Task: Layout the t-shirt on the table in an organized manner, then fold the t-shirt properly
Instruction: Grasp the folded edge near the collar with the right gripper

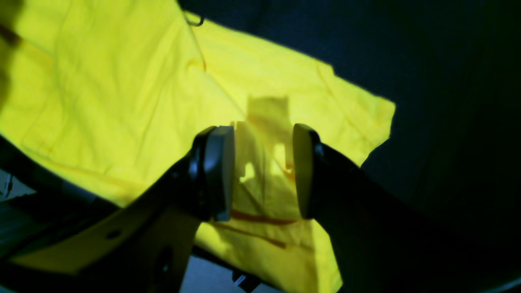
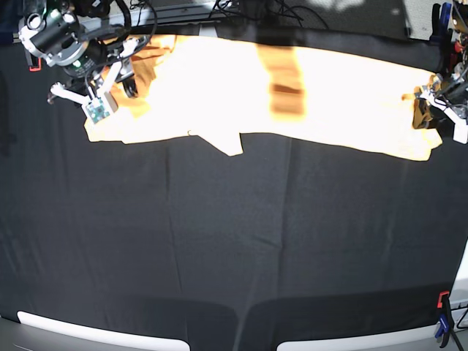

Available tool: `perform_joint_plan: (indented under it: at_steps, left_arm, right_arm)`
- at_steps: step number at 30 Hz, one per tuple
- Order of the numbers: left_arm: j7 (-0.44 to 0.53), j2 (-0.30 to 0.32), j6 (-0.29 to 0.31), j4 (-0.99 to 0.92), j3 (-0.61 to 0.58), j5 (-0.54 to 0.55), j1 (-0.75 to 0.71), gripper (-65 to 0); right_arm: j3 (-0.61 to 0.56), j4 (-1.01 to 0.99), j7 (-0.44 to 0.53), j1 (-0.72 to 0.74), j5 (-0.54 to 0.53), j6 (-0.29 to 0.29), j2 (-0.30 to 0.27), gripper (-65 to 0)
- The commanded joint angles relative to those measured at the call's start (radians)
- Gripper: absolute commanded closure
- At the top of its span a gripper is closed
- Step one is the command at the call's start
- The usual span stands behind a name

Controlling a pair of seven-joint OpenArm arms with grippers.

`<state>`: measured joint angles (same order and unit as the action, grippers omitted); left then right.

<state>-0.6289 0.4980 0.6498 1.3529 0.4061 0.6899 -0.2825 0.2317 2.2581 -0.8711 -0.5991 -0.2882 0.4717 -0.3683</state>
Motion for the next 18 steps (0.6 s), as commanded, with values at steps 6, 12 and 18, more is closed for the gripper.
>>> perform_joint_plan:
  at_steps: [6,12,18]
  left_arm:
    - [0.019,0.018,0.013,0.014,0.005,0.018,0.003,0.0]
    - [0.132,0.021,0.013,0.015,0.005,-0.027,0.003,-2.9]
    - [0.212,0.045,-0.079,0.015,0.006,-0.113,0.003,-27.0]
  right_arm:
    - [0.007,0.019,0.025,0.035,-0.007,0.000,-0.011,-23.1]
    - [0.007,0.019,0.026,0.034,-0.006,0.000,-0.011,-23.1]
    - [0.006,0.019,0.026,0.034,-0.007,0.000,-0.011,-23.1]
